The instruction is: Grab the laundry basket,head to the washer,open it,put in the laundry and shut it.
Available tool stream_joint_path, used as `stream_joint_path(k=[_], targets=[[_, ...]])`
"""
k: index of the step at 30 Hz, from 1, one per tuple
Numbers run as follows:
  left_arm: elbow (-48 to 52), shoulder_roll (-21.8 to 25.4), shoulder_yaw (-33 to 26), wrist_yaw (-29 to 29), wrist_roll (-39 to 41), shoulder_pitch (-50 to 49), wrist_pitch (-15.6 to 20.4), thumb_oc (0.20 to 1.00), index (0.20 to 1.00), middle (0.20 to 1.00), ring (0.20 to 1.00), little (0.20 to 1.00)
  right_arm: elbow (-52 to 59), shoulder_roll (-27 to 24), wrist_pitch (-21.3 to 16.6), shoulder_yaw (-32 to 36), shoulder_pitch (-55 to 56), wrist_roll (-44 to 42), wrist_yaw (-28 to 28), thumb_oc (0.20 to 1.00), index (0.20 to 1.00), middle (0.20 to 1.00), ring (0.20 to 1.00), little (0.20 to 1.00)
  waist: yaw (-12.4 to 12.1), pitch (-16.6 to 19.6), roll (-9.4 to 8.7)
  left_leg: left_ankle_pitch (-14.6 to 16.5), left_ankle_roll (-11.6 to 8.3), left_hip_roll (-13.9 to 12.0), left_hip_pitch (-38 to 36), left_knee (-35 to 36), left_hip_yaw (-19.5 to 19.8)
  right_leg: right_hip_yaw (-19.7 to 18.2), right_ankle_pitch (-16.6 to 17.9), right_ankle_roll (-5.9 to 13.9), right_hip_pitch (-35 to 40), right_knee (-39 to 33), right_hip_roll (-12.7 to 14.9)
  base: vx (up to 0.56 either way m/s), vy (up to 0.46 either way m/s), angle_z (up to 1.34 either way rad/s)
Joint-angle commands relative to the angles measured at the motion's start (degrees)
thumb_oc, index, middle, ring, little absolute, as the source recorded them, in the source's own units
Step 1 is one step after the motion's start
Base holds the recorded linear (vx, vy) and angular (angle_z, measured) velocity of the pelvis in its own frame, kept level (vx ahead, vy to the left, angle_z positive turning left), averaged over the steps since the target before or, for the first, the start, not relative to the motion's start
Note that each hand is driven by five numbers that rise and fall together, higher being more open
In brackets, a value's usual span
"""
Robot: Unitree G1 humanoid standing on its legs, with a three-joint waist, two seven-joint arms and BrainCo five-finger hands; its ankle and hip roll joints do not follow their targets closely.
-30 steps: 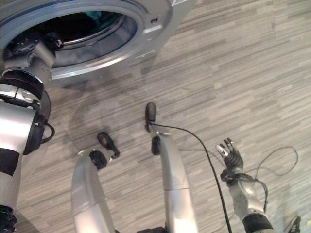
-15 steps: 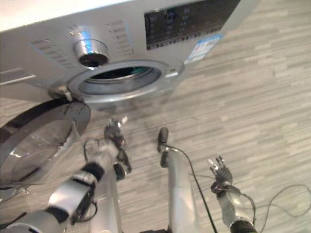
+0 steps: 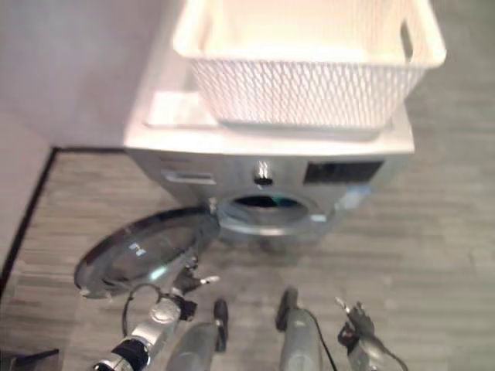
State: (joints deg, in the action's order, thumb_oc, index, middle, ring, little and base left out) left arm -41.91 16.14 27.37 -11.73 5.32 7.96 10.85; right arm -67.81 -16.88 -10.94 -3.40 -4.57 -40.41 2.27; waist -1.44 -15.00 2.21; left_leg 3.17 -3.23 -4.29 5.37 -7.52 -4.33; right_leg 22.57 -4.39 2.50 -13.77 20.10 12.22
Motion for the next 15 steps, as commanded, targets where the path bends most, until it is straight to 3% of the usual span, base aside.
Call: stream_joint_path(k=[1,4,7,13,15], targets=[[5.12,4.03,-6.61,2.74,-4.45,-1.05,0.12,1.000,1.000,1.000,1.000,1.000,-1.05,-1.85,1.50,2.11,2.81,6.06,-0.56,1.000,1.000,1.000,1.000,1.000,-0.72,0.94,0.26,-4.54,-0.14,1.01,0.91,1.41,-0.07,1.58,2.99,4.15,7.76,-8.26,-1.01,0.13,-0.014,0.39],[10.21,6.01,-8.95,4.27,-5.39,-4.40,0.18,1.000,1.000,1.000,1.000,1.000,-2.91,-1.65,2.27,3.19,3.59,8.11,-0.51,1.000,1.000,1.000,1.000,1.000,-1.39,3.11,0.41,-4.91,-0.21,1.09,-1.28,3.28,0.50,2.60,2.94,4.25,10.60,-10.15,-1.50,0.09,-0.015,0.22],[17.38,9.45,-16.72,3.85,-7.08,-10.71,0.80,1.000,1.000,1.000,1.000,1.000,-4.09,-1.38,3.02,4.58,5.84,10.80,-1.50,1.000,1.000,1.000,1.000,1.000,-2.65,6.56,0.22,-5.43,-0.43,0.98,-4.69,6.62,1.35,4.62,3.09,4.44,14.82,-13.20,-2.06,0.11,-0.003,0.31],[21.32,13.70,-28.33,1.15,-8.90,-15.49,1.61,1.000,1.000,1.000,1.000,1.000,-5.03,-1.39,3.02,7.10,8.49,11.36,-2.40,1.000,1.000,1.000,1.000,1.000,-4.33,10.09,-0.59,-7.65,-1.40,1.07,-6.59,11.38,3.07,7.32,4.57,5.06,18.40,-17.43,-2.55,0.04,0.017,0.21],[18.09,14.48,-29.92,0.03,-9.94,-14.75,1.59,1.000,1.000,1.000,1.000,1.000,-5.23,-1.36,3.15,7.01,8.52,11.81,-2.53,1.000,1.000,1.000,1.000,1.000,-4.45,10.65,-0.82,-8.14,-1.74,0.97,-6.24,12.01,3.30,8.08,5.26,5.36,18.40,-18.18,-2.36,-0.01,0.050,0.24]])
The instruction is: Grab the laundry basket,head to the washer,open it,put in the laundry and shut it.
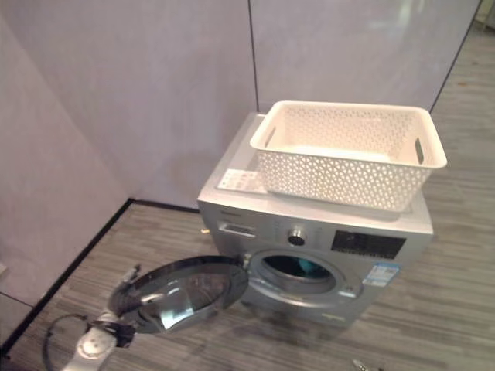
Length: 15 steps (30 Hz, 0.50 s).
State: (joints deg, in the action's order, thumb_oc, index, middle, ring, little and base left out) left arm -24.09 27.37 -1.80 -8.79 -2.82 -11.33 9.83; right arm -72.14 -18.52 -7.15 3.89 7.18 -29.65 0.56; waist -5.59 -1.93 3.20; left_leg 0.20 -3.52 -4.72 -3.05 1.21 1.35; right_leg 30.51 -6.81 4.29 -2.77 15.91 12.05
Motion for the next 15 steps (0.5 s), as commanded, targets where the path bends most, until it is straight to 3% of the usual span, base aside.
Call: stream_joint_path(k=[1,9,10,15], targets=[[-1.70,4.10,-1.51,-3.63,-2.59,5.28,2.50,1.000,1.000,1.000,1.000,1.000,-0.71,0.15,-0.63,-0.71,-3.30,1.50,-0.90,1.000,1.000,1.000,1.000,1.000,-0.28,-2.21,-1.96,-5.30,-1.52,1.40,2.31,3.62,-2.47,0.16,8.04,3.72,7.37,-14.38,-2.25,-0.01,0.042,0.10],[-16.66,9.37,-2.03,-4.56,0.55,12.72,1.76,1.000,1.000,1.000,1.000,1.000,1.42,0.23,-0.37,-3.46,-3.16,2.62,-1.80,1.000,1.000,1.000,1.000,1.000,0.25,-2.63,-4.44,-5.10,-1.31,1.53,4.40,3.79,-2.09,0.53,9.46,4.30,6.61,-15.04,-1.65,0.02,0.075,0.09],[-22.17,10.88,-1.24,-4.48,1.60,15.35,1.91,1.000,1.000,1.000,1.000,1.000,1.92,0.06,-0.54,-4.66,-3.44,3.34,-2.04,1.000,1.000,1.000,1.000,1.000,0.48,-3.58,-5.52,-5.06,-1.05,1.45,4.92,3.79,-2.41,-0.05,9.83,4.38,5.95,-15.12,-1.58,-0.01,0.065,0.11],[-29.54,15.47,1.10,-5.53,2.75,23.01,1.70,1.000,1.000,1.000,1.000,1.000,3.50,-0.26,-1.22,-6.34,-4.24,2.83,-1.46,1.000,1.000,1.000,1.000,1.000,1.04,-6.99,-9.13,-5.75,-0.88,0.92,7.90,3.79,-2.12,-1.35,10.86,4.50,3.28,-15.38,-2.04,-0.05,0.018,-0.01]])
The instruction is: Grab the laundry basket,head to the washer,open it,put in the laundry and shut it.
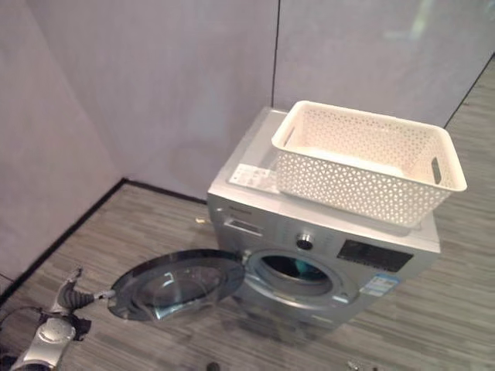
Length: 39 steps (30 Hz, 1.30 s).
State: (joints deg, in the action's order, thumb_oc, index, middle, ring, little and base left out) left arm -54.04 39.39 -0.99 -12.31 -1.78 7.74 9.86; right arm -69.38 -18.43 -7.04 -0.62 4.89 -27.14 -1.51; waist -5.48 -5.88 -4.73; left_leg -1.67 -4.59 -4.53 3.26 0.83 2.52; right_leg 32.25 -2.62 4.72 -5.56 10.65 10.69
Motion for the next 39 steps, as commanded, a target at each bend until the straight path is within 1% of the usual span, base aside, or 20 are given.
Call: stream_joint_path(k=[1,4,5,7,9,10,12,15,18,19,24,28,29,32,34,35,36,37,38,39], targets=[[-0.03,3.90,0.69,-2.00,1.77,4.63,1.57,1.000,1.000,1.000,1.000,1.000,0.71,-0.31,-1.41,-1.88,-2.17,0.15,0.67,1.000,1.000,1.000,1.000,1.000,0.89,-3.35,-1.72,-3.94,0.26,0.67,1.92,4.17,-3.26,-3.29,6.89,4.15,5.70,-10.21,-0.72,-0.02,0.031,-0.03],[-3.38,4.75,2.86,-2.98,1.24,7.87,1.68,1.000,1.000,1.000,1.000,1.000,0.88,-0.07,-1.74,-3.02,-3.23,0.20,1.23,1.000,1.000,1.000,1.000,1.000,1.35,-4.81,-3.18,-4.03,0.66,0.42,2.85,4.17,-3.48,-4.59,7.65,4.32,4.36,-10.44,-0.88,-0.03,0.054,-0.05],[-4.54,5.88,5.48,-3.36,-1.20,9.61,1.24,1.000,1.000,1.000,1.000,1.000,1.26,-0.36,-1.90,-3.50,-4.19,-0.43,1.43,1.000,1.000,1.000,1.000,1.000,1.97,-5.83,-4.00,-4.21,0.85,0.25,3.72,4.17,-3.81,-5.82,8.16,4.45,2.85,-10.36,-1.08,-0.07,0.055,-0.14],[-4.58,5.89,5.54,-3.37,-1.20,9.68,1.25,1.000,1.000,1.000,1.000,1.000,1.25,-0.34,-1.90,-3.47,-4.19,-0.43,1.43,1.000,1.000,1.000,1.000,1.000,1.90,-5.82,-4.02,-4.21,0.85,0.24,3.74,4.17,-3.85,-5.87,8.16,4.44,2.80,-10.34,-1.08,-0.03,0.037,-0.22],[-6.03,5.62,7.38,-3.38,-2.04,11.60,1.00,1.000,1.000,1.000,1.000,1.000,1.27,0.18,-2.12,-4.13,-4.23,-0.78,1.42,1.000,1.000,1.000,1.000,1.000,2.33,-6.62,-5.00,-4.42,1.04,0.37,4.69,4.17,-3.51,-6.35,8.28,4.31,2.03,-10.39,-1.16,-0.02,0.044,-0.18],[-6.43,3.77,8.26,-3.31,-1.17,13.19,0.73,1.000,1.000,1.000,1.000,1.000,1.43,0.41,-2.15,-4.73,-3.94,-0.57,1.38,1.000,1.000,1.000,1.000,1.000,2.81,-7.29,-5.29,-4.66,1.19,0.70,5.49,4.17,-2.89,-6.33,8.23,4.29,1.42,-10.18,-1.11,0.00,0.000,0.00],[-6.85,0.90,9.44,-3.31,-0.29,14.11,0.66,1.000,1.000,1.000,1.000,1.000,1.44,0.56,-2.24,-4.81,-3.39,-0.56,1.40,1.000,1.000,1.000,1.000,1.000,3.45,-7.54,-4.87,-4.80,1.43,1.12,5.96,4.17,-2.14,-6.75,7.74,4.12,0.97,-9.53,-0.89,-0.01,0.049,0.11],[-7.02,-4.57,11.99,-2.96,-0.04,14.57,0.72,1.000,1.000,1.000,1.000,1.000,1.09,0.66,-2.32,-4.67,-3.17,-0.45,1.84,1.000,1.000,1.000,1.000,1.000,4.81,-7.82,-3.48,-4.96,1.80,1.41,6.08,4.17,-1.46,-9.69,6.09,3.55,-0.14,-7.03,-0.68,0.00,0.061,0.15],[-6.34,-9.75,15.08,-1.94,-0.56,13.56,0.65,1.000,1.000,1.000,1.000,1.000,0.79,0.84,-2.19,-4.89,-3.42,-0.13,2.01,1.000,1.000,1.000,1.000,1.000,6.10,-7.97,-1.86,-5.58,2.11,1.07,6.08,4.17,-1.11,-15.86,3.13,2.85,-2.12,-2.53,-1.57,-0.04,0.010,0.49],[-6.11,-11.44,15.71,-1.91,-0.92,12.60,0.70,1.000,1.000,1.000,1.000,1.000,0.65,0.68,-2.04,-5.34,-3.69,0.34,1.75,1.000,1.000,1.000,1.000,1.000,6.35,-7.62,-1.41,-5.88,2.10,0.68,6.05,4.17,-1.43,-17.15,2.30,2.16,-2.70,-1.57,-2.13,-0.05,-0.041,0.20],[-5.76,-13.45,16.17,-0.88,-1.34,10.52,0.49,1.000,1.000,1.000,1.000,1.000,0.59,0.19,-1.86,-6.21,-3.52,2.23,1.47,1.000,1.000,1.000,1.000,1.000,6.01,-7.16,-1.28,-6.74,1.33,-0.74,5.41,4.17,-2.10,-16.12,1.02,0.99,-2.38,-0.53,-3.20,-0.04,-0.130,-0.14],[-5.83,-16.01,16.81,-0.08,-0.46,9.39,-0.17,1.000,1.000,1.000,1.000,1.000,-0.66,-1.14,-1.48,-8.32,-3.82,7.24,1.56,1.000,1.000,1.000,1.000,1.000,5.48,-7.11,-0.57,-8.96,-0.22,-3.94,4.40,4.13,-0.73,-14.04,-1.93,-0.83,-1.68,2.46,-5.72,-0.06,-0.278,0.03],[-4.82,-17.14,17.91,0.37,-0.37,9.49,-0.26,1.000,1.000,1.000,1.000,1.000,-1.51,-2.61,-1.19,-9.24,-4.66,9.69,1.97,1.000,1.000,1.000,1.000,1.000,5.05,-7.62,-0.06,-10.19,-1.16,-5.57,5.16,3.53,0.20,-12.98,-2.61,-1.52,-1.59,3.36,-6.93,-0.13,-0.387,0.17],[-5.02,-19.36,19.82,0.60,-0.92,10.43,-0.44,1.000,1.000,1.000,1.000,1.000,-1.61,-5.11,-1.25,-9.37,-6.51,11.51,3.37,1.000,1.000,1.000,1.000,1.000,4.75,-8.55,0.50,-12.01,-2.27,-7.49,6.93,2.77,-0.19,-11.55,-2.35,-2.12,-0.66,2.34,-8.17,-0.14,-0.284,0.27],[-5.06,-19.94,20.23,0.59,-1.24,10.75,-0.58,1.000,1.000,1.000,1.000,1.000,-1.30,-5.67,-1.28,-9.23,-6.88,11.70,3.82,1.000,1.000,1.000,1.000,1.000,4.87,-8.69,0.46,-11.91,-2.27,-7.73,7.69,2.09,-1.37,-11.15,-1.98,-2.21,-0.18,1.51,-8.25,-0.09,-0.135,0.37],[-5.40,-20.92,21.04,0.57,-1.87,11.33,-0.74,1.000,1.000,1.000,1.000,1.000,-0.98,-7.00,-1.18,-8.83,-7.58,11.68,4.29,1.000,1.000,1.000,1.000,1.000,5.13,-9.15,0.14,-11.09,-1.90,-7.84,8.32,0.10,-4.52,-10.78,-1.58,-2.38,0.48,0.55,-7.91,-0.14,-0.113,0.76],[-6.42,-21.90,21.76,0.56,-2.33,12.19,-0.99,1.000,1.000,1.000,1.000,1.000,-0.53,-7.54,-1.22,-8.70,-8.05,11.32,4.76,1.000,1.000,1.000,1.000,1.000,5.97,-9.09,-0.44,-9.16,-1.30,-7.59,8.64,-3.25,-8.90,-10.19,-0.74,-2.55,0.49,-0.67,-7.43,-0.23,-0.162,0.69],[-7.43,-23.04,21.68,0.07,-1.89,12.12,-0.99,1.000,1.000,1.000,1.000,1.000,0.41,-8.03,-1.20,-8.90,-8.38,10.98,4.94,1.000,1.000,1.000,1.000,1.000,5.94,-8.90,-1.62,-5.17,-0.32,-4.06,9.09,-7.97,-7.26,-11.34,1.20,-2.22,0.73,-3.97,-7.01,-0.31,-0.125,0.46],[-7.22,-24.24,22.38,0.09,-1.49,12.68,-0.95,1.000,1.000,1.000,1.000,1.000,1.80,-8.39,-1.17,-9.06,-8.52,10.09,4.71,1.000,1.000,1.000,1.000,1.000,6.46,-8.72,-2.45,-0.63,0.59,-0.14,9.12,-12.71,-8.37,-12.36,3.23,-1.83,0.05,-6.01,-6.16,-0.28,-0.041,0.10],[-7.10,-24.87,22.85,0.18,-1.31,12.83,-0.88,1.000,1.000,1.000,1.000,1.000,2.73,-8.31,-1.17,-9.52,-8.26,10.12,4.38,1.000,1.000,1.000,1.000,1.000,7.03,-8.46,-2.73,1.96,1.40,1.38,8.30,-13.82,-9.58,-12.68,4.19,-1.39,-0.43,-6.67,-5.64,-0.25,0.041,0.10]])
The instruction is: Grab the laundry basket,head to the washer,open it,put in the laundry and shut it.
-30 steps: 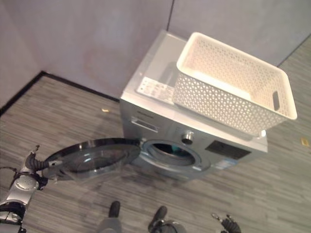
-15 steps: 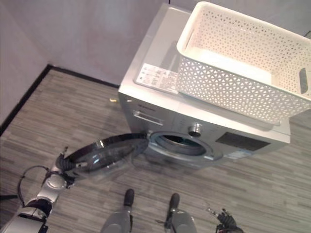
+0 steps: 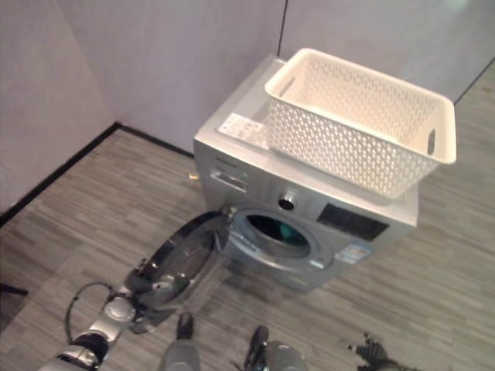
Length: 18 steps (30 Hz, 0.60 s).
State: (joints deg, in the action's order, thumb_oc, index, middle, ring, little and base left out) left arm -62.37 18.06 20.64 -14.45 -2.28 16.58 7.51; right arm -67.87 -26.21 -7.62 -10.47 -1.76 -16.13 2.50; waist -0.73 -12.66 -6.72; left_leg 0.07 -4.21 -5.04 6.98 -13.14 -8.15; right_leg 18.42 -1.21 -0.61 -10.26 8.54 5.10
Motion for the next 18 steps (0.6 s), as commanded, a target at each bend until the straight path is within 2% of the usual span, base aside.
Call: stream_joint_path(k=[1,2,3,4,7,8,10,11,12,14,16,18], targets=[[1.23,-3.95,1.56,2.31,-0.65,4.43,1.51,1.000,1.000,1.000,1.000,1.000,1.44,-0.51,-0.47,-0.27,-1.73,-0.52,-0.03,1.000,1.000,1.000,1.000,1.000,2.43,-1.71,-0.95,2.94,1.54,4.15,4.03,-1.94,1.57,0.29,3.46,4.17,3.76,-4.89,0.25,-0.19,0.079,0.13],[1.46,-4.47,2.17,2.29,-0.37,4.95,1.49,1.000,1.000,1.000,1.000,1.000,1.64,-0.32,-0.31,-1.30,-1.64,0.28,-0.25,1.000,1.000,1.000,1.000,1.000,2.69,-1.81,-1.07,4.78,2.07,5.62,3.61,-3.00,1.99,-0.35,3.88,4.44,3.12,-4.71,0.39,-0.18,0.112,0.13],[2.07,-5.23,3.16,2.47,0.02,5.48,1.38,1.000,1.000,1.000,1.000,1.000,2.13,0.88,0.10,-1.82,-0.58,0.74,-0.21,1.000,1.000,1.000,1.000,1.000,3.54,-1.63,-0.59,4.93,3.41,5.91,0.97,1.07,1.27,-0.70,4.42,4.87,2.38,-4.25,-0.05,-0.11,0.079,0.00],[2.07,-5.24,3.17,2.47,0.03,5.48,1.39,1.000,1.000,1.000,1.000,1.000,2.14,0.87,0.10,-1.82,-0.57,0.74,-0.21,1.000,1.000,1.000,1.000,1.000,3.51,-1.66,-0.60,4.89,3.41,5.93,0.89,1.16,1.25,-0.72,4.43,4.88,2.42,-4.25,-0.05,-0.06,0.104,-0.14],[2.73,-7.22,5.86,2.93,-0.76,6.82,1.08,1.000,1.000,1.000,1.000,1.000,2.28,4.06,0.41,-1.85,2.02,0.49,-0.22,1.000,1.000,1.000,1.000,1.000,4.92,-1.39,-0.72,5.12,5.08,6.74,0.20,3.45,0.19,-1.85,5.51,5.87,0.99,-3.52,0.88,-0.13,0.176,-0.46],[3.26,-8.23,7.70,2.85,-1.82,8.14,0.97,1.000,1.000,1.000,1.000,1.000,3.85,6.04,0.40,-3.13,3.40,-0.15,-1.23,1.000,1.000,1.000,1.000,1.000,6.45,-2.46,-0.69,4.51,5.49,7.03,0.90,4.48,0.17,-4.94,7.45,7.06,-1.87,-3.39,2.14,-0.26,0.143,-0.16],[2.35,-8.60,9.42,2.08,-2.63,10.57,0.68,1.000,1.000,1.000,1.000,1.000,5.42,7.46,0.50,-4.87,4.02,-0.36,-1.48,1.000,1.000,1.000,1.000,1.000,8.43,-2.90,-0.68,3.64,5.55,6.11,2.17,4.98,0.75,-13.42,7.90,8.19,-5.27,-1.43,1.40,-0.22,0.029,-0.13],[1.21,-9.02,9.97,0.72,-3.71,11.67,0.31,1.000,1.000,1.000,1.000,1.000,6.33,7.90,0.52,-6.02,4.40,0.08,-1.47,1.000,1.000,1.000,1.000,1.000,8.88,-3.00,-0.92,3.50,5.71,5.66,2.52,5.03,0.48,-14.96,7.56,8.22,-6.36,0.29,0.99,-0.17,-0.018,-0.24],[-0.03,-9.68,10.58,-1.30,-5.06,13.36,-0.32,1.000,1.000,1.000,1.000,1.000,7.33,8.24,0.48,-7.16,4.42,0.47,-1.42,1.000,1.000,1.000,1.000,1.000,8.80,-3.12,-1.44,3.71,5.85,5.05,3.24,4.11,-0.75,-12.90,7.01,8.02,-5.97,0.90,1.79,-0.21,0.028,-0.09],[-0.55,-12.94,12.39,-3.84,-3.43,18.91,-1.54,1.000,1.000,1.000,1.000,1.000,6.17,8.86,0.56,-9.42,2.70,0.62,-0.65,1.000,1.000,1.000,1.000,1.000,7.28,-2.87,-2.43,3.31,5.26,3.35,3.63,4.56,-5.53,-5.18,4.49,7.42,-2.88,2.42,3.13,-0.23,0.020,-0.84],[-1.08,-19.31,16.28,-3.60,-1.04,22.75,-0.92,1.000,1.000,1.000,1.000,1.000,4.73,9.45,0.89,-10.74,1.61,0.95,-0.52,1.000,1.000,1.000,1.000,1.000,8.33,-2.44,-3.54,2.65,5.00,3.06,3.15,5.43,-6.33,-7.61,4.59,7.36,-3.64,1.60,1.76,-0.06,-0.095,-1.96],[2.05,-27.31,22.05,-2.40,2.98,26.79,1.31,1.000,1.000,1.000,1.000,1.000,4.38,8.90,1.13,-12.68,0.99,1.55,-0.13,1.000,1.000,1.000,1.000,1.000,10.03,-1.65,-4.67,2.53,5.08,2.14,3.75,4.72,-7.60,-7.99,5.12,6.99,-4.42,1.02,1.23,0.00,-0.119,-1.08]])
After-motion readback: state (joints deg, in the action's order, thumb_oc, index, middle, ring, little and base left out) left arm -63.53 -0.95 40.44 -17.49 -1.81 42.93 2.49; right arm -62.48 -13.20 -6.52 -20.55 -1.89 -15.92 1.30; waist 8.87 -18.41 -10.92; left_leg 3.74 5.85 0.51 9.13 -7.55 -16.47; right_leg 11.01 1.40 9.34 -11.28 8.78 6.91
